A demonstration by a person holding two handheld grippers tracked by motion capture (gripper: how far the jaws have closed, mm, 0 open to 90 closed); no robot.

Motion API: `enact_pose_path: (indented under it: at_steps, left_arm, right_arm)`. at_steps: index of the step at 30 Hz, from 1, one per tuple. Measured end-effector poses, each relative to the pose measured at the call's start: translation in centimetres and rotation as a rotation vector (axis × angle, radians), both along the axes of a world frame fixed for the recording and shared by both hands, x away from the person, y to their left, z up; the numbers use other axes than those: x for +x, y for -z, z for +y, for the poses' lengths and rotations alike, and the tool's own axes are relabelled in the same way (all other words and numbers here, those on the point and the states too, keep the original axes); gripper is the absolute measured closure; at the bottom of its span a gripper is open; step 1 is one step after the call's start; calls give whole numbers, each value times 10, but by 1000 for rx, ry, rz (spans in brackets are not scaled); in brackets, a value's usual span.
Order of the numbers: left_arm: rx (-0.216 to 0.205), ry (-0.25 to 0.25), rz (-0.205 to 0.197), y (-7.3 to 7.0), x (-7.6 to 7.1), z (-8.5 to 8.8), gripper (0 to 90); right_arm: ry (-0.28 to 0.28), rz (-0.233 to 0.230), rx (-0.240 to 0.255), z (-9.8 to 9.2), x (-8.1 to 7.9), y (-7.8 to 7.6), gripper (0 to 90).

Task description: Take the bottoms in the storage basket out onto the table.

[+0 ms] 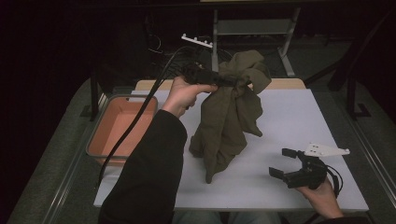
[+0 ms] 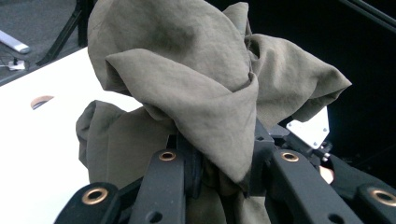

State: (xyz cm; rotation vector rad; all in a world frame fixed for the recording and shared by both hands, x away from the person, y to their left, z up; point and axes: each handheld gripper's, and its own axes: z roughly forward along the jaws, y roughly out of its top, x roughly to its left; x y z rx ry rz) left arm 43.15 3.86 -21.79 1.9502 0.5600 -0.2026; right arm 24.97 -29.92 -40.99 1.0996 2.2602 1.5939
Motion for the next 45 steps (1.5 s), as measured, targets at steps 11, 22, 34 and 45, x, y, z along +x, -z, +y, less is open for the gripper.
enact_pose_path:
  at_steps: [11, 22, 34, 45]
  left_arm:
    - [4, 15, 24, 33, 0, 1, 722]
    - [20, 18, 40, 58, 2, 2, 719]
    - [36, 6, 74, 86, 4, 2, 718]
    - [66, 29, 74, 108, 1, -2, 711]
  right_arm:
    - [3, 6, 3, 0, 0, 0, 3]
    - [1, 2, 1, 0, 0, 0, 3]
    - [2, -1, -2, 0, 0, 0, 3]
    - [4, 2, -1, 0, 0, 0, 3]
